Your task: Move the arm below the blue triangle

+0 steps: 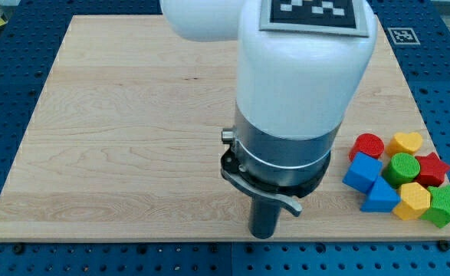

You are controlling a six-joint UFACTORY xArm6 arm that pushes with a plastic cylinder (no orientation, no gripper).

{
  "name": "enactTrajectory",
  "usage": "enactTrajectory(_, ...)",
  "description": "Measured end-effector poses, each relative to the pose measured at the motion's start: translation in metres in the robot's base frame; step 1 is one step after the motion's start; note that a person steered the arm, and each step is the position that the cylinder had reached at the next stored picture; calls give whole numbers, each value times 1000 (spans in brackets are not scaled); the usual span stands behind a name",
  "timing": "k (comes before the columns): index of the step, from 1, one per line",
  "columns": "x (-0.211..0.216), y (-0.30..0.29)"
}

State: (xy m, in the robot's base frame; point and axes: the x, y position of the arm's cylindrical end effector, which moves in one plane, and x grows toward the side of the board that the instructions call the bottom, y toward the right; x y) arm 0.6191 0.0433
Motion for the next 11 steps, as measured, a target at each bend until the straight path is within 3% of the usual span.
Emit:
enactTrajectory(4, 0, 57)
enactTrajectory(5, 0, 98)
enactTrajectory(11, -1, 165)
